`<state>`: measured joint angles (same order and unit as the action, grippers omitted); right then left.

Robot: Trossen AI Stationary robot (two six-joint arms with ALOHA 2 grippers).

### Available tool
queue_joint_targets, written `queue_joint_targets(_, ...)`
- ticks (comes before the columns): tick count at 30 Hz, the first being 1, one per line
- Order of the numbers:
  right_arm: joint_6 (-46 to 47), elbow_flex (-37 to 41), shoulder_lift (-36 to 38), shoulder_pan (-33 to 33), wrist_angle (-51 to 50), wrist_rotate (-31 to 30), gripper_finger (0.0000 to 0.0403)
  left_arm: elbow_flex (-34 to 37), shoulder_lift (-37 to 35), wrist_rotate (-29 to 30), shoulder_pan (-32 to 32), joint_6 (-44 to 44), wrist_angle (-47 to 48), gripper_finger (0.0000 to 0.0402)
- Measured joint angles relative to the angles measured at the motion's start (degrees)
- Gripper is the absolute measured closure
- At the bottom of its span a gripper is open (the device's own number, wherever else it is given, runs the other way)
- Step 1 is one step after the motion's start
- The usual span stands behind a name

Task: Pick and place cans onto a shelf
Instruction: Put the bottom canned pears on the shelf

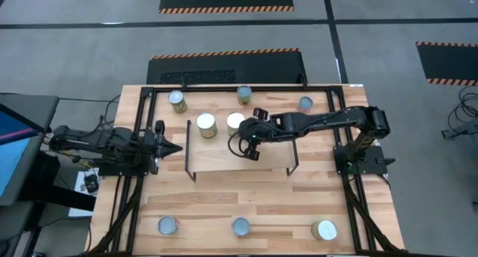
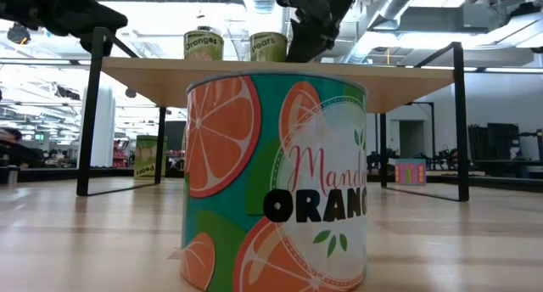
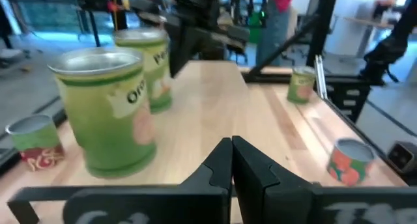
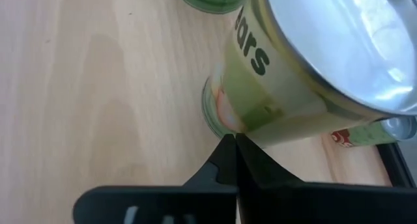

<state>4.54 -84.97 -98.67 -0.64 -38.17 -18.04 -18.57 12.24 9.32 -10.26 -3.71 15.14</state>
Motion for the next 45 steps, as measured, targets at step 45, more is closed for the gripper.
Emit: queue_joint_targets(45,-6.11,3.82,0.68,-1.57,6.09,-0.13,0.0398,-29.98,45.91,27.34,-31.53,-29.03,33.42,0.0401)
